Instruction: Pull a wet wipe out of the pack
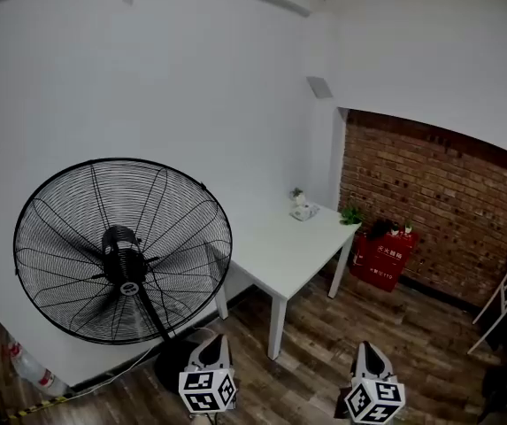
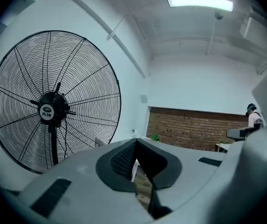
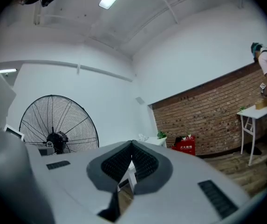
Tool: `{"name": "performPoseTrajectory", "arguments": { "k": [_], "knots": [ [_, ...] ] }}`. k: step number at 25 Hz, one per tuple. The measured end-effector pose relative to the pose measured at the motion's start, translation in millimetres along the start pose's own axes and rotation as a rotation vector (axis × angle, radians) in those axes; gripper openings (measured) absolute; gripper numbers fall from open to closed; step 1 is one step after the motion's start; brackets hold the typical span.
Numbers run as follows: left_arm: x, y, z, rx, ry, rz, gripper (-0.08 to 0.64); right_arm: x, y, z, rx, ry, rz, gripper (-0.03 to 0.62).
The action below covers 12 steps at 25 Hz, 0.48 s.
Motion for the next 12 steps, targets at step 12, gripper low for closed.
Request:
{"name": "performPoseTrajectory", "arguments": {
  "k": [12],
  "knots": [
    [-13, 8, -6, 0.005, 0.011, -0.03, 0.002, -17, 13, -9, -0.013, 0.014, -0.039, 0.032]
  ]
}}
Point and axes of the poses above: the fingertips, and each gripper's own axes: y backward along the fingers, z to its right, x out of its top, the point moved 7 cm from there along y, backward along the fingers, and after that the axes turned 8 degrees about -x, right-handed, at the moved point
